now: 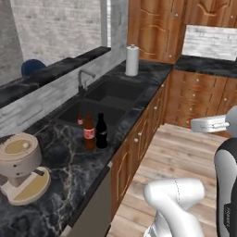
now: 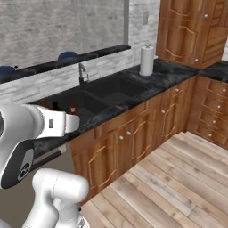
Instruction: Place the large bottle from the dining counter next to the other large bottle outside the sink, and place the small bottle from the dining counter next to the other small bottle inside the sink.
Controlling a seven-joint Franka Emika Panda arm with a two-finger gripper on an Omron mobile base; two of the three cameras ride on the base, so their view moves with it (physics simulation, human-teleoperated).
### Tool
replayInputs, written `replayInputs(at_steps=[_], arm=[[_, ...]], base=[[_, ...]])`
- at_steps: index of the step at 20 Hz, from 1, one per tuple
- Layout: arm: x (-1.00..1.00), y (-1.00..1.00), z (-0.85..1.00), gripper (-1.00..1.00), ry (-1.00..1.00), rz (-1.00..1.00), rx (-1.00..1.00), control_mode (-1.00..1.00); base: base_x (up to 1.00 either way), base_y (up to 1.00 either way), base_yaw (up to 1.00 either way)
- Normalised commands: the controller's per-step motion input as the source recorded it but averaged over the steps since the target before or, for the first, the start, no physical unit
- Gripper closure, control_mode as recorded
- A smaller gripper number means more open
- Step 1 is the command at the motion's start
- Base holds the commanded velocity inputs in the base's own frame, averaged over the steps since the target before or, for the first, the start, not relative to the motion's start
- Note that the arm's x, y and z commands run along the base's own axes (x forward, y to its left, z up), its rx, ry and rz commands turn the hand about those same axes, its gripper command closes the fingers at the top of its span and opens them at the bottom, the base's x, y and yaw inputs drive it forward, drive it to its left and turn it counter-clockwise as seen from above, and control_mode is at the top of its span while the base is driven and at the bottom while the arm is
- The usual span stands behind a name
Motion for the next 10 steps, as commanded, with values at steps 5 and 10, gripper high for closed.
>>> replayInputs(at_steps=[5,10], arm=[[0.0,0.0,0.0,-1.0,0.0,0.0,0.0,1.0],[0.0,0.0,0.0,-1.0,0.0,0.0,0.0,1.0]], base=[[0.0,0.01,-0.25],[0.0,0.01,-0.25]])
